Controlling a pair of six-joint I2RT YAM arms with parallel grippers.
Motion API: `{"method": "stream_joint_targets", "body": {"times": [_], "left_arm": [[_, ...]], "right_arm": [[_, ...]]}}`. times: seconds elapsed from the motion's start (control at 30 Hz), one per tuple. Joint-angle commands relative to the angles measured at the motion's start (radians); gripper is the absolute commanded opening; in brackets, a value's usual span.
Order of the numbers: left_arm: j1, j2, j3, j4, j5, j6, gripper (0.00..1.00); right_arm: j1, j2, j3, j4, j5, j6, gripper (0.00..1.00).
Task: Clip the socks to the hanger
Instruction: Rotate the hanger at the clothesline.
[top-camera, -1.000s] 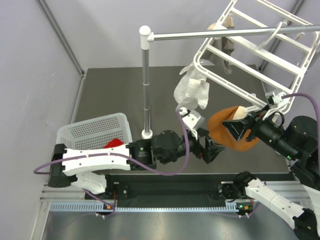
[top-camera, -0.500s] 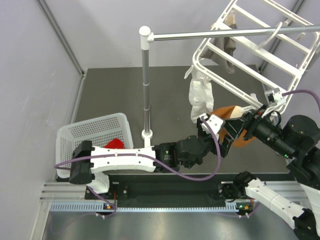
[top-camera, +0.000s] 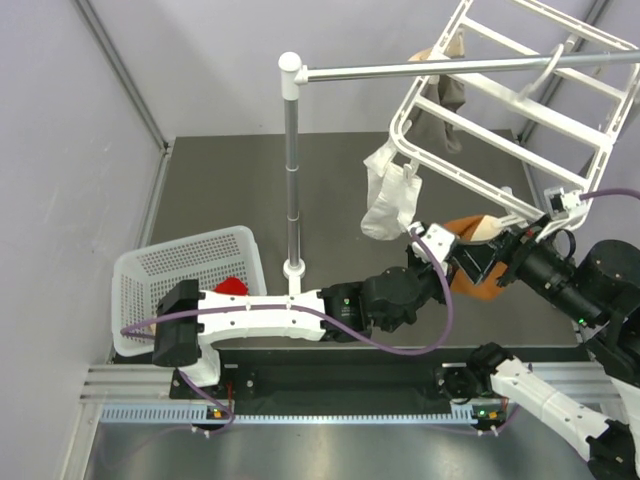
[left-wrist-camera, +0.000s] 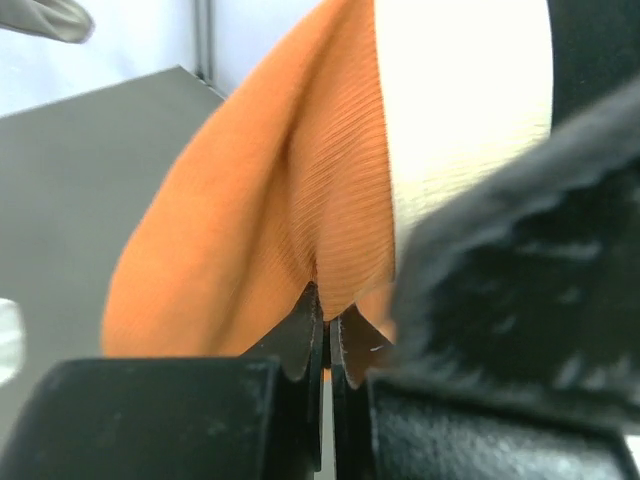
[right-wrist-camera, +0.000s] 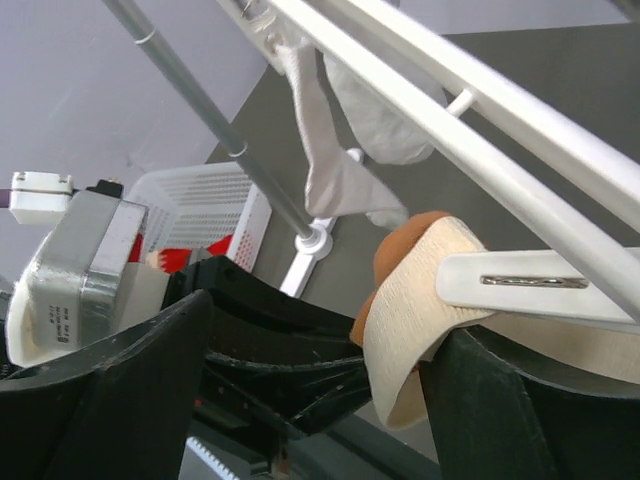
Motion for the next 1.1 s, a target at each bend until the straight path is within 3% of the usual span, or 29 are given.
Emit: {"method": "stream_joint_targets", "body": {"times": [0.0, 0.03, 0.07, 0.1, 0.27, 0.47, 0.63, 1.0, 1.07], "left_arm": [[0.009, -0.059, 0.030, 0.039, 0.028, -0.078, 0.00], [0.009, -0.066, 0.019, 0.044, 0.044, -0.084, 0.00], [0.009, -0.070, 0.018, 0.042, 0.045, -0.096, 0.00], [0.009, -0.079, 0.015, 0.041, 0.048, -0.101, 0.00], [0.009, -0.093, 0.001, 0.035, 0.048, -0.114, 0.00], [0.015, -0.136, -0.031, 0.019, 0.004, -0.110, 0.00], [0.038, -0.247, -0.134, -0.004, -0.027, -0.144, 0.00], [0.055, -0.561, -0.243, -0.157, -0.142, -0.164, 0.00], [0.057, -0.607, -0.246, -0.203, -0.169, -0.170, 0.00]], "right_arm": [[0.012, -0.017, 0.060, -0.096, 0.126, -0.030, 0.80], [0.012, -0.017, 0.088, -0.139, 0.158, -0.033, 0.84], [0.012, -0.017, 0.103, -0.168, 0.195, -0.033, 0.98], [0.012, -0.017, 0.120, -0.193, 0.271, -0.037, 1.00], [0.012, -0.003, 0.250, -0.310, 0.398, -0.056, 1.00], [0.012, 0.006, 0.381, -0.296, 0.267, -0.100, 1.00], [0.012, 0.011, 0.456, -0.353, 0.463, -0.175, 1.00], [0.013, 0.026, 0.373, -0.276, 0.729, -0.304, 1.00], [0.013, 0.035, 0.358, -0.261, 0.737, -0.307, 0.94]]}}
